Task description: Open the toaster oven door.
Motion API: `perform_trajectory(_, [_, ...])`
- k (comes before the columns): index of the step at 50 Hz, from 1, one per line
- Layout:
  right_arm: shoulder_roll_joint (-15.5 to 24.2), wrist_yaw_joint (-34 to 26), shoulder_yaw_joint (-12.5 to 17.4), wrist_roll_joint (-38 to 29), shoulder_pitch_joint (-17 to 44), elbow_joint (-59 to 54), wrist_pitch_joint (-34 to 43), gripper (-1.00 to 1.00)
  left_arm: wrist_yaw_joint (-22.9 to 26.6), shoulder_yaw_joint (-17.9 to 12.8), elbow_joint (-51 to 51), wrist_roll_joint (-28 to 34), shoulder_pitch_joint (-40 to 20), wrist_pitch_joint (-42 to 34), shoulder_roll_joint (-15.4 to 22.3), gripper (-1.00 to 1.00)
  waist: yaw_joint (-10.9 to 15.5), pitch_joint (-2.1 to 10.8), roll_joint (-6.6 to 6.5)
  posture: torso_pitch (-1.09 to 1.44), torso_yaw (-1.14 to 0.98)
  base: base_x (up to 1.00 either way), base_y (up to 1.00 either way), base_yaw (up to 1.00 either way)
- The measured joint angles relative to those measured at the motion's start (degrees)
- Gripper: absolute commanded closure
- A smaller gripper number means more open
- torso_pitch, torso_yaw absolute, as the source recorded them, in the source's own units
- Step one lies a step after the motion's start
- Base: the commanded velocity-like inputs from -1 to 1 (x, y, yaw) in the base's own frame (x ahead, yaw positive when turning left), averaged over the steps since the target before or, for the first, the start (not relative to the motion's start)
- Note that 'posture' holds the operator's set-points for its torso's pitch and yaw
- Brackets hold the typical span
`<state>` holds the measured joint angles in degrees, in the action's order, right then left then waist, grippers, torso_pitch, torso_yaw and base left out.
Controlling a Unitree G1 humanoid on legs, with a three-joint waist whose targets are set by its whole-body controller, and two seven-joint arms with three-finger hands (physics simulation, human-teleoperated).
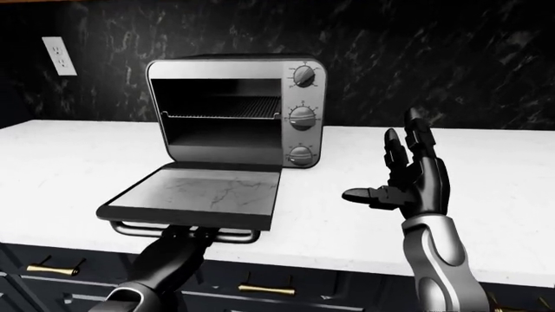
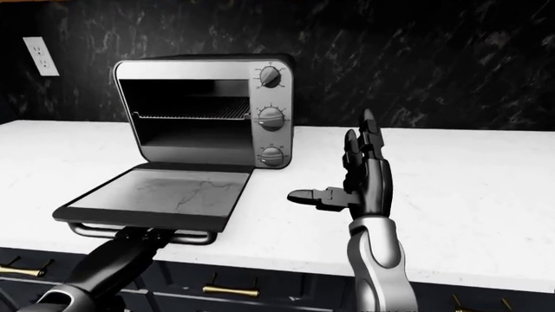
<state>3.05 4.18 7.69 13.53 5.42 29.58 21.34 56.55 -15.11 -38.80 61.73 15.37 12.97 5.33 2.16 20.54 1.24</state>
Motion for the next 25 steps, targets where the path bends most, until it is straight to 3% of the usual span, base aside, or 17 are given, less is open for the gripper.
perform_trajectory(15, [0.1,-0.3,0.4,-0.2,-0.4,-1.1,-1.4,-1.0,-6.4,-3.6,2.4,0.8,5.0,6.7,-3.0,-1.0,0.7,1.8,-1.3,-0.55,0.0,0.0,0.0,0.0])
perform_trajectory(25, [0.0,-0.4,0.0,-0.3,-0.4,-0.8,-1.5,-1.0,-11.7,-4.2,8.1,0.6,5.0,9.9,-2.5,-1.0,0.7,2.37,-2.01,-0.55,0.0,0.0,0.0,0.0])
